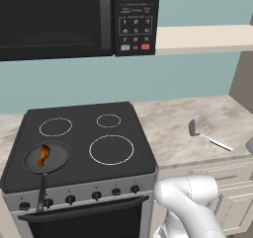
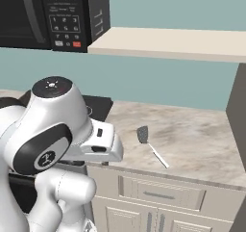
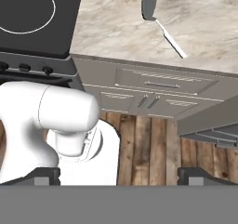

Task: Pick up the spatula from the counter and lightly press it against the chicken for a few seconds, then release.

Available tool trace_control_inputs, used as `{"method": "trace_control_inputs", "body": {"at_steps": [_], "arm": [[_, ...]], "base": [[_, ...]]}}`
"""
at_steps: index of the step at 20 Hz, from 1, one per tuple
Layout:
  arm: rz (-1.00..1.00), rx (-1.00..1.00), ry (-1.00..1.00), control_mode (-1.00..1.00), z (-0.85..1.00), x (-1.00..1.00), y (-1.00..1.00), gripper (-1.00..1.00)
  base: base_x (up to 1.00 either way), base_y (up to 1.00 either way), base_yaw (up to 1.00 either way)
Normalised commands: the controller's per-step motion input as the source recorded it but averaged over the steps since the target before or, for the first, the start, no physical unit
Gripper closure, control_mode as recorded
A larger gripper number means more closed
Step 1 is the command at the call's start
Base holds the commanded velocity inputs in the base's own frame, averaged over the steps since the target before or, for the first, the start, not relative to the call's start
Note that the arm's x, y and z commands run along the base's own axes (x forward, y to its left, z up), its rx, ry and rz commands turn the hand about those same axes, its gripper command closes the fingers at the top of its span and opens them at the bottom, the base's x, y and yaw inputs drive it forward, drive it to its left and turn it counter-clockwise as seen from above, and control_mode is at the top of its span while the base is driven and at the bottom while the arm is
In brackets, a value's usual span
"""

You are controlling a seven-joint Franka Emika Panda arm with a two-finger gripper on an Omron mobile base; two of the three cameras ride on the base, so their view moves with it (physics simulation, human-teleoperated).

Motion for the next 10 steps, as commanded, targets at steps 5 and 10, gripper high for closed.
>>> {"method": "trace_control_inputs", "body": {"at_steps": [5,10], "arm": [[0.01,0.01,-0.01,-1.0,-0.01,0.0,-0.11,-1.0],[0.04,0.0,-0.05,-1.0,0.0,0.0,-0.11,-1.0]], "base": [[0.0,0.0,0.0],[0.0,0.0,0.0]]}}
